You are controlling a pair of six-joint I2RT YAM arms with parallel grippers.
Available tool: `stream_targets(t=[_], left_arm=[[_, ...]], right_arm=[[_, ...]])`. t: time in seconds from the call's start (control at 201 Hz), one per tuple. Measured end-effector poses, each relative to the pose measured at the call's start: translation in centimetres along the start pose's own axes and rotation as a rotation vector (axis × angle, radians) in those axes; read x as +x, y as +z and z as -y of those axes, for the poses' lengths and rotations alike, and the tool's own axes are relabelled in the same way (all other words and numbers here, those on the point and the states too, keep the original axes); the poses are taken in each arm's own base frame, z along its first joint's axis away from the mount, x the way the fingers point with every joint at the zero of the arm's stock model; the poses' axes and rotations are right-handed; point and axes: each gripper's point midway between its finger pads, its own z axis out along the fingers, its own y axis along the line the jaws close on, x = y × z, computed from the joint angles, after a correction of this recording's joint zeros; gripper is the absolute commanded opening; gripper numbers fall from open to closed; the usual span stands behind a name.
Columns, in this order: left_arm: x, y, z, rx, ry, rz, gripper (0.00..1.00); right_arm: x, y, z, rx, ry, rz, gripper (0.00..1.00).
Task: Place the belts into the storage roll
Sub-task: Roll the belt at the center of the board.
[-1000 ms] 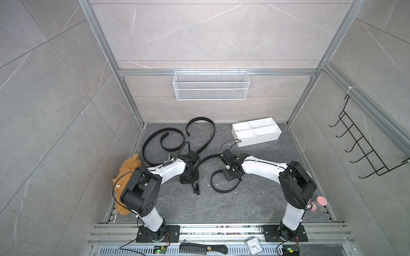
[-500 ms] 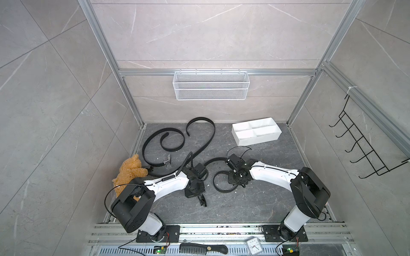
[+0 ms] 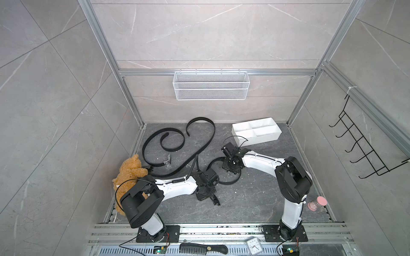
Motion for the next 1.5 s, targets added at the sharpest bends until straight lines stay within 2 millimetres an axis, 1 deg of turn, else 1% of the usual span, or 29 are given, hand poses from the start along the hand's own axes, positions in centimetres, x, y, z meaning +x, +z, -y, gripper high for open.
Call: stream_targets(t=[0.035,0.055,0.085,0.109,0.124,0.144,0.159,0.174,0.219,0.239,0.259,0.304,0.408,0.488,0.567,0.642,0.682,0.732,0.826,0.936,1.01,1.08,1.15,1.209,1.279,1.359,1.423,1.498], left_arm=[[0.3,0.3,1.2,0.027,0.001,-0.006,0.46],[0.5,0.4,2.0,0.049,0.002,-0.016,0.53],[0.8,0.4,3.2,0.079,0.007,-0.023,0.61],[1.0,0.4,3.9,0.098,0.01,-0.028,0.65],[1.1,0.4,4.4,0.112,0.014,-0.032,0.7],[1.2,0.3,5.0,0.13,0.017,-0.036,0.73],[1.3,0.2,5.3,0.142,0.02,-0.038,0.81],[1.3,0.1,5.5,0.149,0.018,-0.038,0.84],[1.4,-0.3,6.1,0.175,0.025,-0.035,0.85],[1.4,-0.6,6.1,0.181,0.028,-0.034,0.86],[1.4,-1.0,6.1,0.189,0.031,-0.03,0.89],[1.4,-1.9,6.0,0.198,0.039,-0.022,0.9],[0.7,-5.7,5.9,0.233,0.08,0.035,0.89],[-0.7,-8.8,5.9,0.238,0.121,0.107,0.86],[-2.9,-11.3,6.4,0.244,0.15,0.181,0.83],[-5.2,-12.3,6.6,0.244,0.158,0.233,0.82],[-6.3,-12.2,6.2,0.229,0.16,0.248,0.82],[-7.5,-11.5,5.5,0.193,0.164,0.254,0.81],[-9.1,-9.2,4.4,0.118,0.173,0.233,0.79],[-9.9,-6.9,4.1,0.055,0.203,0.193,0.76],[-10.2,-6.3,4.9,0.045,0.232,0.174,0.75],[-10.7,-6.1,6.3,0.058,0.257,0.171,0.74],[-11.2,-6.2,7.9,0.085,0.279,0.169,0.74],[-11.4,-6.1,8.9,0.1,0.292,0.165,0.74],[-11.6,-5.7,10.0,0.11,0.31,0.149,0.74],[-11.7,-4.8,11.2,0.102,0.342,0.123,0.73],[-11.7,-3.9,12.2,0.093,0.376,0.101,0.73],[-11.5,-2.7,13.4,0.078,0.424,0.073,0.7]], right_arm=[[-0.1,0.0,-0.2,-0.005,0.0,-0.001,0.0],[-0.1,0.1,-0.3,-0.007,0.0,0.0,0.0],[-0.1,0.1,-0.3,-0.007,0.0,0.0,0.0],[-0.1,0.1,-0.3,-0.007,-0.001,0.0,0.0],[-0.1,0.1,-0.3,-0.007,-0.002,0.0,0.0],[-0.1,0.1,-0.3,-0.007,-0.004,-0.001,0.0],[-0.1,0.1,-0.3,-0.008,-0.005,-0.003,0.0],[-0.1,0.1,-0.3,-0.009,-0.007,-0.004,0.0],[-0.1,0.1,-0.3,-0.01,-0.014,-0.006,0.0],[-0.1,0.1,-0.3,-0.011,-0.019,-0.007,0.0],[-0.1,0.0,-0.3,-0.012,-0.025,-0.008,0.0],[0.0,0.0,-0.3,-0.013,-0.035,-0.012,0.0],[0.1,-0.1,-0.3,-0.02,-0.066,-0.023,0.0],[0.6,-0.3,-0.3,-0.029,-0.087,-0.048,0.0],[1.2,-0.6,-0.4,-0.041,-0.102,-0.073,0.0],[1.6,-0.9,-0.5,-0.058,-0.109,-0.093,0.13],[1.8,-1.1,-0.6,-0.067,-0.109,-0.102,0.22],[2.1,-1.3,-0.5,-0.073,-0.114,-0.111,0.34],[2.7,-1.7,-0.3,-0.08,-0.126,-0.12,0.45],[2.7,-3.1,-0.4,-0.094,-0.143,-0.109,0.53],[2.3,-4.8,-0.7,-0.119,-0.145,-0.086,0.55],[1.9,-6.6,-0.8,-0.137,-0.147,-0.061,0.58],[1.5,-8.3,-0.5,-0.144,-0.145,-0.037,0.58],[1.3,-9.7,0.0,-0.149,-0.14,-0.011,0.59],[1.2,-10.9,1.5,-0.143,-0.128,0.009,0.58],[1.6,-11.7,3.9,-0.116,-0.109,0.017,0.57],[2.2,-12.0,5.3,-0.099,-0.102,0.012,0.57],[3.4,-11.9,6.4,-0.087,-0.107,-0.004,0.57]])
